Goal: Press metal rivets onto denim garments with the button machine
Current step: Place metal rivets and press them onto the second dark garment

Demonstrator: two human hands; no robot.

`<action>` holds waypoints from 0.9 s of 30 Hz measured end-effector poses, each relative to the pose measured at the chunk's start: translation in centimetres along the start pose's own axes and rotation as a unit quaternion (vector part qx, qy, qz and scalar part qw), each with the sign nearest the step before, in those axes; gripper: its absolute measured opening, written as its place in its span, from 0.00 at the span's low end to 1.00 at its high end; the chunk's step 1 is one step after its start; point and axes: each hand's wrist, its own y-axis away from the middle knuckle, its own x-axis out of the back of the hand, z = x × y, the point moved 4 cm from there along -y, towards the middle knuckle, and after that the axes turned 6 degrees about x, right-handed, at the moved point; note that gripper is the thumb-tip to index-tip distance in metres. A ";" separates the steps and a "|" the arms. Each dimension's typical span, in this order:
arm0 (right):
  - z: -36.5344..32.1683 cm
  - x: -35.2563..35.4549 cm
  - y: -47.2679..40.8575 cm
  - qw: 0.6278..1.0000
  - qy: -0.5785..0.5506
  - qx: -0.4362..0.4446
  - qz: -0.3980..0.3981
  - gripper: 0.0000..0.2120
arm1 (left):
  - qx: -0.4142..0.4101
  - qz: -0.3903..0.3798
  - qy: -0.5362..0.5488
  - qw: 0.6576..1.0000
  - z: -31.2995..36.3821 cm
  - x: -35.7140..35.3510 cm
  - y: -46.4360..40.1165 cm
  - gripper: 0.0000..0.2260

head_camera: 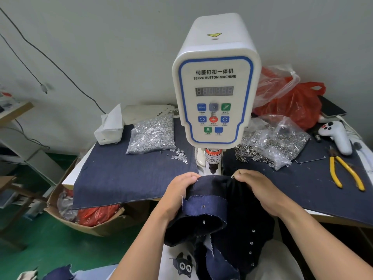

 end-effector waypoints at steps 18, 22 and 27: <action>-0.1 -0.1 0.3 1.000 -0.002 -0.002 -0.007 0.12 | -0.001 -0.004 0.023 1.000 1.1 -0.4 1.1 0.13; -0.2 0.2 0.5 0.999 -0.026 -0.016 -0.032 0.10 | 0.006 -0.010 0.039 0.999 1.2 -0.2 1.6 0.12; -0.9 0.2 1.5 0.992 0.082 -0.007 -0.099 0.08 | 0.019 -0.050 0.045 0.998 0.8 0.6 3.9 0.12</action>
